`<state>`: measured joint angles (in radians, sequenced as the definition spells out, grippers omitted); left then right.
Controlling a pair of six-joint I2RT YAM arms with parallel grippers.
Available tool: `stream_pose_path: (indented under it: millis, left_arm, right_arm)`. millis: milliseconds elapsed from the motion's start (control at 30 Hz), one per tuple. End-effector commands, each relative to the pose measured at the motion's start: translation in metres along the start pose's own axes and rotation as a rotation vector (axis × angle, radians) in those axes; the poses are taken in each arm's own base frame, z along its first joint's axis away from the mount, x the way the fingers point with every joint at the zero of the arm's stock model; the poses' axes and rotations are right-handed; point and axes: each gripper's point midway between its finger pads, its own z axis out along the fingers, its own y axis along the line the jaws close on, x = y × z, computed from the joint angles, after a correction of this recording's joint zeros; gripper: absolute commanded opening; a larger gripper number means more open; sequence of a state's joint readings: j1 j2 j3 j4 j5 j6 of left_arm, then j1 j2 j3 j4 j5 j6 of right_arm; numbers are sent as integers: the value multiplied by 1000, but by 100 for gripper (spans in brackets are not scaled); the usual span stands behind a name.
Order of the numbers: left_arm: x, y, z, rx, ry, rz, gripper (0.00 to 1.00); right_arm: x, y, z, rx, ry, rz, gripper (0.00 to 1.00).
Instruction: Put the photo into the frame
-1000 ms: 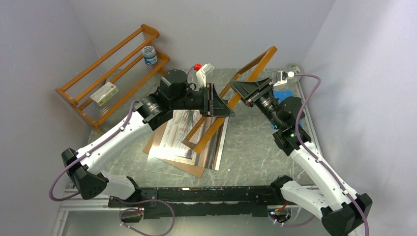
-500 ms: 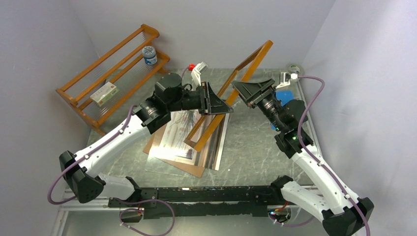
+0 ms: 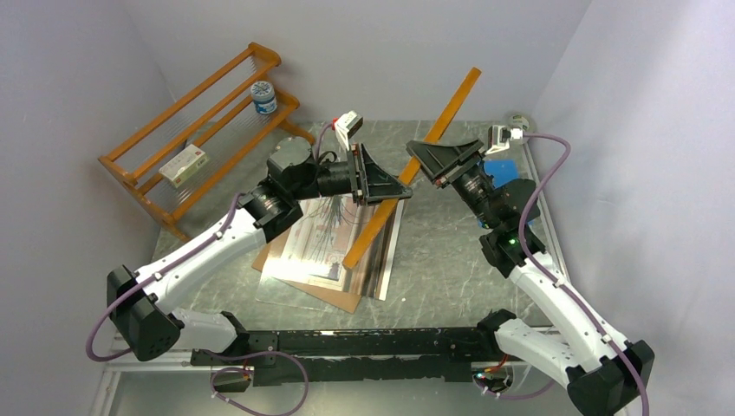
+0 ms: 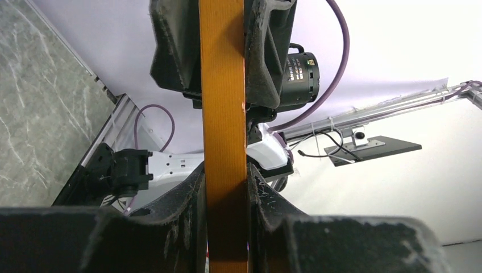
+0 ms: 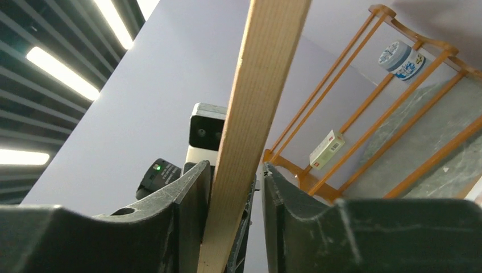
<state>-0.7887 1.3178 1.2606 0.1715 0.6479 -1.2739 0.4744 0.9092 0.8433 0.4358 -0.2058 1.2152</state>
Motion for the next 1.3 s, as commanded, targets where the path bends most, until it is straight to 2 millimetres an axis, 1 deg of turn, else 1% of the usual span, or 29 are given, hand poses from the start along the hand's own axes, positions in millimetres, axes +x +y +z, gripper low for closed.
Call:
stream_pose_path:
  millis: [0, 100, 133, 167, 200, 267, 300, 333, 367, 400, 433, 500, 567, 667, 733, 833, 933, 1000, 1167, 1200, 1267]
  left_arm:
    - [-6, -55, -12, 177, -36, 129, 3]
    - [-6, -54, -13, 171, -44, 133, 3]
    - [-6, -52, -13, 165, -43, 134, 4]
    - [-6, -49, -12, 157, -42, 137, 11]
    - [-6, -45, -12, 140, -43, 137, 22]
    - [-7, -33, -12, 79, -56, 149, 61]
    - [-8, -26, -14, 35, -66, 175, 74]
    - [-9, -17, -16, -18, -78, 193, 83]
    - [-11, -7, -19, -80, -88, 209, 90]
    - [-13, 4, -24, -144, -105, 225, 93]
    - [-18, 15, -29, -217, -132, 249, 94]
    - [-20, 39, -44, -366, -152, 273, 94]
    - [-24, 55, -58, -473, -177, 309, 94]
    - [-28, 73, -77, -596, -208, 344, 94]
    - [-29, 85, -87, -663, -224, 350, 94]
    - [-30, 99, -101, -742, -252, 355, 94]
    - [-25, 110, -107, -774, -247, 348, 94]
    - [-26, 121, -112, -811, -260, 343, 94]
    - [-17, 143, -112, -847, -235, 311, 94]
    - [-16, 147, -112, -853, -228, 307, 94]
    - [-13, 154, -112, -865, -217, 299, 94]
  right_arm:
    - [-3, 16, -2, -67, -8, 7, 36]
    - [-6, 18, -6, -71, -27, 6, 25]
    - [-7, 19, -6, -73, -29, -1, 20]
    - [-8, 21, -6, -70, -29, -11, 16]
    - [-8, 21, -6, -58, -25, -21, 12]
    - [-7, 18, -3, -12, -2, -47, 7]
    - [-9, 22, -2, 1, 7, -75, 6]
    - [-9, 20, 0, 28, 20, -96, 5]
    - [-8, 17, 0, 62, 39, -117, 4]
    - [-8, 16, 1, 92, 55, -142, 3]
    - [-7, 11, 1, 132, 80, -161, 3]
    - [-5, -1, 1, 220, 130, -202, 1]
    - [-3, -16, -1, 324, 190, -243, 0]
    - [1, -50, -11, 508, 280, -301, 0]
    - [-1, -74, -19, 623, 310, -351, 0]
    - [-6, -104, -26, 762, 346, -420, 0]
    - [-11, -133, -30, 872, 380, -487, 0]
    - [-16, -152, -30, 937, 398, -537, 0]
    - [-22, -205, -27, 1073, 453, -650, 0]
    - [-20, -220, -26, 1099, 474, -653, 0]
    - [-16, -240, -29, 1139, 500, -653, 0]
